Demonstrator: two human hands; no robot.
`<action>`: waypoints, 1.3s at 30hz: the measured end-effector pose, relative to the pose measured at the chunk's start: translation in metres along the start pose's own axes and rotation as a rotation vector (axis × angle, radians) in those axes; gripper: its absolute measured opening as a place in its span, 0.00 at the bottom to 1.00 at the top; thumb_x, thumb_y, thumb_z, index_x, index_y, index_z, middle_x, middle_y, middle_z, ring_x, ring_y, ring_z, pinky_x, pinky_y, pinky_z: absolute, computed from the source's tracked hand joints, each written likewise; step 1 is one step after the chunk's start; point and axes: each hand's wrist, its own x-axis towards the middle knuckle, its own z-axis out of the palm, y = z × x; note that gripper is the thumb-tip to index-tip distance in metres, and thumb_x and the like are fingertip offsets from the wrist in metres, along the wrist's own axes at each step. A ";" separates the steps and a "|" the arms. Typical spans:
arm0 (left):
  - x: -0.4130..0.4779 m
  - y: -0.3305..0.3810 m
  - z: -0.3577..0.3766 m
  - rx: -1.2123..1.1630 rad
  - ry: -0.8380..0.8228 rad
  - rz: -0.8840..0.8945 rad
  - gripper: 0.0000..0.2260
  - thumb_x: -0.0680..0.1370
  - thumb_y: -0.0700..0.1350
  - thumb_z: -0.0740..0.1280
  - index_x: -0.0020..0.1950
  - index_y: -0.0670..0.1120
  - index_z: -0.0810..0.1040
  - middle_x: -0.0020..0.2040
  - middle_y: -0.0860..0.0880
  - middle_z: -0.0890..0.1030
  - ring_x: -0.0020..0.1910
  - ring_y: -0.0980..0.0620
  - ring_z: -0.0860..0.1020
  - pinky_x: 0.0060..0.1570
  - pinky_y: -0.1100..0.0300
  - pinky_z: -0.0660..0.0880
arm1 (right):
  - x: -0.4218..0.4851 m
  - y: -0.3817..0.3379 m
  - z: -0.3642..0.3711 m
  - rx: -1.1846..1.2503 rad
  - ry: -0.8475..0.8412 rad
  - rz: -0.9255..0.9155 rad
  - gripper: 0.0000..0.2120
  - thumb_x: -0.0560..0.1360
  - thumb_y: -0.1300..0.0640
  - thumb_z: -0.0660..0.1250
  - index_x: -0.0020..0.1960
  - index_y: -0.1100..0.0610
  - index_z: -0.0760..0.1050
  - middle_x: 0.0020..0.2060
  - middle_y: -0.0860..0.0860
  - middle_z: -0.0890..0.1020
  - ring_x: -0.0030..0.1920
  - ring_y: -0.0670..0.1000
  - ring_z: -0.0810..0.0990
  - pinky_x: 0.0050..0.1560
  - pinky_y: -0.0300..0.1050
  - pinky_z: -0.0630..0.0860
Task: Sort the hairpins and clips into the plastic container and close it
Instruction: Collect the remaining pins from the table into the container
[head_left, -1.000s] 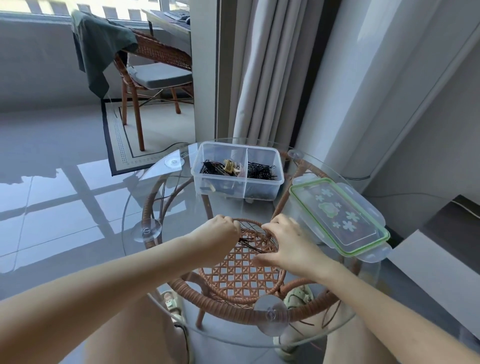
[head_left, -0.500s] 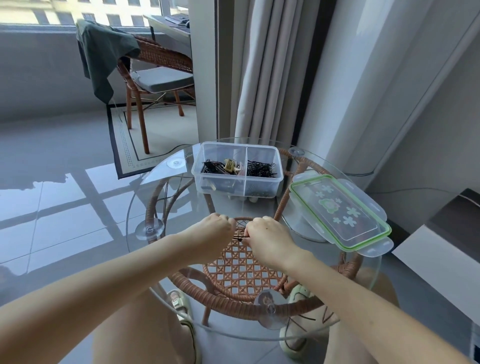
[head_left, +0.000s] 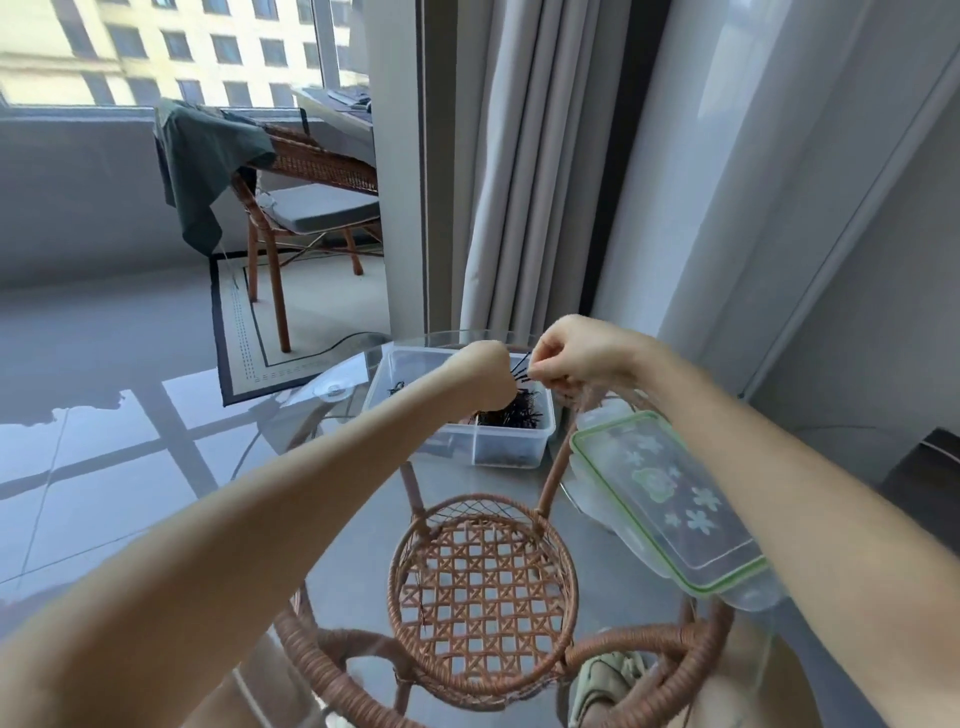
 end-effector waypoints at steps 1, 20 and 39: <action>0.007 0.006 0.002 -0.034 -0.031 -0.056 0.11 0.77 0.37 0.56 0.35 0.42 0.68 0.30 0.49 0.66 0.27 0.55 0.65 0.26 0.66 0.63 | 0.011 0.002 -0.005 0.001 -0.038 0.031 0.06 0.74 0.63 0.65 0.40 0.64 0.78 0.27 0.52 0.77 0.22 0.45 0.72 0.23 0.36 0.71; -0.010 -0.023 -0.007 -0.186 -0.038 -0.106 0.07 0.75 0.38 0.64 0.48 0.37 0.80 0.33 0.46 0.83 0.22 0.58 0.76 0.31 0.69 0.78 | -0.004 -0.014 0.016 0.042 0.056 0.148 0.14 0.78 0.67 0.51 0.55 0.68 0.73 0.46 0.64 0.82 0.30 0.54 0.82 0.18 0.34 0.71; -0.129 -0.042 0.082 0.434 -0.197 -0.020 0.11 0.76 0.34 0.60 0.56 0.38 0.77 0.53 0.43 0.80 0.52 0.46 0.78 0.53 0.58 0.75 | -0.111 0.048 0.119 -0.344 0.414 -0.002 0.11 0.77 0.53 0.62 0.51 0.58 0.79 0.46 0.53 0.82 0.49 0.55 0.79 0.45 0.44 0.73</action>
